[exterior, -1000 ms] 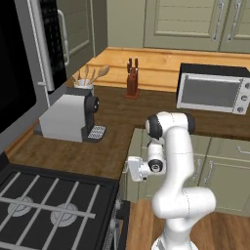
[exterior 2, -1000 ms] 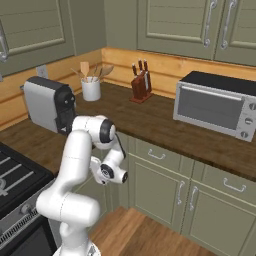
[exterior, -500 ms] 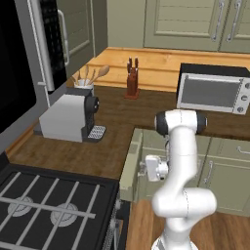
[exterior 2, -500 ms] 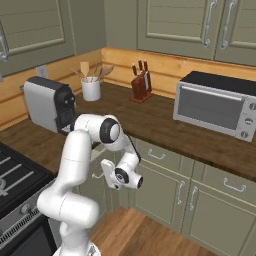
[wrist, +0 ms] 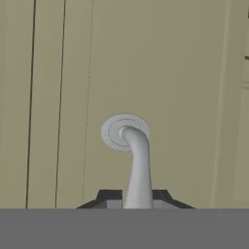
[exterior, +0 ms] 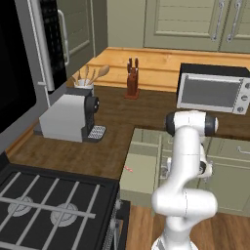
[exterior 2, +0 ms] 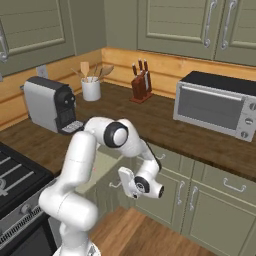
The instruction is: Take a straw from the drawer in front and place it inside the glass cup on the dining counter.
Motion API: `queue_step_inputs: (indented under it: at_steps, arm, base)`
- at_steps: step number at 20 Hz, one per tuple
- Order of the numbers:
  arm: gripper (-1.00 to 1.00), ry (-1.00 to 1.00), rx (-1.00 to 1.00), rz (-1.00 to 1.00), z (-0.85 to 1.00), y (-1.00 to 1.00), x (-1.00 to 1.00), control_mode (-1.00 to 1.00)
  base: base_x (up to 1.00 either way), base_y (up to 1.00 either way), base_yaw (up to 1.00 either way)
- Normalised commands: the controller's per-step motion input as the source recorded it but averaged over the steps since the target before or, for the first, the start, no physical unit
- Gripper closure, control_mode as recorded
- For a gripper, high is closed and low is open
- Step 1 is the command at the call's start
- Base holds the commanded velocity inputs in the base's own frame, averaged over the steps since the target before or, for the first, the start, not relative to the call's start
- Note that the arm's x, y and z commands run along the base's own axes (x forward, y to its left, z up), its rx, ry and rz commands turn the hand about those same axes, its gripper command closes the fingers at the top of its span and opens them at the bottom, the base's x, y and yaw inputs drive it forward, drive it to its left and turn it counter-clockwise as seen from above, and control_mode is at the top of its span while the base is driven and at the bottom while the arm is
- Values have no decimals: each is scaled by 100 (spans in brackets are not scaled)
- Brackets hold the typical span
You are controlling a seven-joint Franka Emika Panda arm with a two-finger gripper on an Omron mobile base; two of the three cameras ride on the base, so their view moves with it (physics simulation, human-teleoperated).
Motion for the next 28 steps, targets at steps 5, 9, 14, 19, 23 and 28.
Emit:
queue_step_inputs:
  at_steps: [5,9,14,19,23,28]
  arm:
    - [100,0,0,0,0,-100,-32,-100]
    - [-100,1,0,0,0,-81,-33,-100]
    - [-100,0,-5,0,0,-38,-42,-100]
    - [-100,0,-12,0,52,-5,-52,-100]
    - [-100,-9,-17,0,100,13,-30,-100]
    - [-100,-3,-29,0,100,43,-9,-100]
  base:
    - [0,0,0]
    - [0,0,0]
    - [0,0,0]
    - [0,0,0]
    - [0,0,0]
    - [0,0,0]
